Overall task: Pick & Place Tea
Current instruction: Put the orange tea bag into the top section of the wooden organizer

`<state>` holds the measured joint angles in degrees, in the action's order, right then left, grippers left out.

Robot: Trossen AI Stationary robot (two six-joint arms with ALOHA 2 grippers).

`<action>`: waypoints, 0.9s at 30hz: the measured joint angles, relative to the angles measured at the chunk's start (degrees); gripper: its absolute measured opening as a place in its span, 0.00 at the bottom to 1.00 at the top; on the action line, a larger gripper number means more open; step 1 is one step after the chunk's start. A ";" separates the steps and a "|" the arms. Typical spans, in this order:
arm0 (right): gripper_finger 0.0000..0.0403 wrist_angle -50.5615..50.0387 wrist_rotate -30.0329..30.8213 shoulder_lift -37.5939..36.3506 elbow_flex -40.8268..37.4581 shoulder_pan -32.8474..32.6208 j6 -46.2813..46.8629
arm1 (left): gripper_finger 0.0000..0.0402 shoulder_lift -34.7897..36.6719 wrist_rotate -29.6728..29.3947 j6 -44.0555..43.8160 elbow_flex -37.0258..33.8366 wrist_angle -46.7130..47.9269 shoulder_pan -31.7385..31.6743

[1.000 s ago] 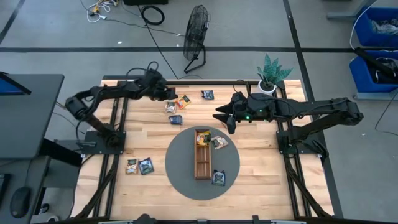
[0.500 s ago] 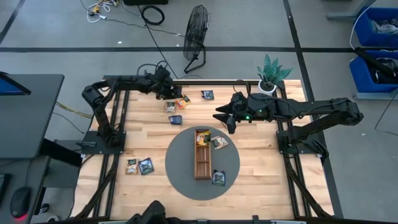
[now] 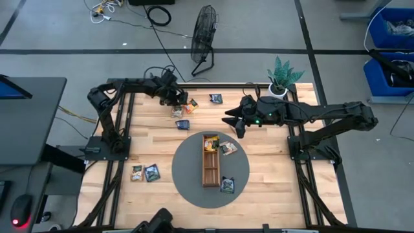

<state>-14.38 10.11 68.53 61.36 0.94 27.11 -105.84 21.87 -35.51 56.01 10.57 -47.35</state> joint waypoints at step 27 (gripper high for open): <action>0.48 -4.44 3.35 0.02 0.00 0.58 1.90 | 0.08 -1.07 -5.04 3.51 -0.07 -1.03 1.86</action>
<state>-18.82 13.46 68.55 61.36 1.52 29.01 -106.91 16.82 -32.00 55.94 9.54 -45.50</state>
